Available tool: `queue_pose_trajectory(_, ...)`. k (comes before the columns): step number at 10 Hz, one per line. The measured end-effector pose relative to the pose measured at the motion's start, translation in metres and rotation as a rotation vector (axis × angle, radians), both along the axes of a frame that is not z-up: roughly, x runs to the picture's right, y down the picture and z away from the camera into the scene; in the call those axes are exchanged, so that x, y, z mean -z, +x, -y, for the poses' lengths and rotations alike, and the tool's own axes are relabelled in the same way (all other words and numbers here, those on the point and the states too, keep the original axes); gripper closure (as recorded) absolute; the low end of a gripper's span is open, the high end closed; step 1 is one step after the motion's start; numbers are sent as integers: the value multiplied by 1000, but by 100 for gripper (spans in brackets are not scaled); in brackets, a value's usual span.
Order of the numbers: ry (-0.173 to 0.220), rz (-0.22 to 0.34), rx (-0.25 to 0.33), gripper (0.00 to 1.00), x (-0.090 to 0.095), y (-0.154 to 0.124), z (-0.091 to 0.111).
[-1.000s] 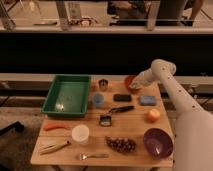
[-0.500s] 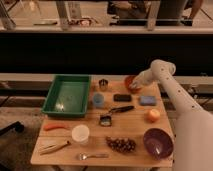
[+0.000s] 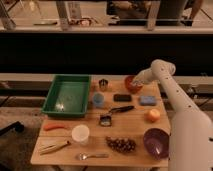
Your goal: Wipe red bowl with towel
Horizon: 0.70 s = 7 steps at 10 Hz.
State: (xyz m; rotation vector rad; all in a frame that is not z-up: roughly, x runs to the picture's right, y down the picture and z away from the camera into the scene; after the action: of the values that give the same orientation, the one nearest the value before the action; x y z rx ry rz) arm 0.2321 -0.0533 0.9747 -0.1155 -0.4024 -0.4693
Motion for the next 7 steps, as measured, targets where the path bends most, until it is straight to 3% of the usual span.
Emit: queue_pose_trajectory(7, 120, 99, 123, 100, -15, -19, 21)
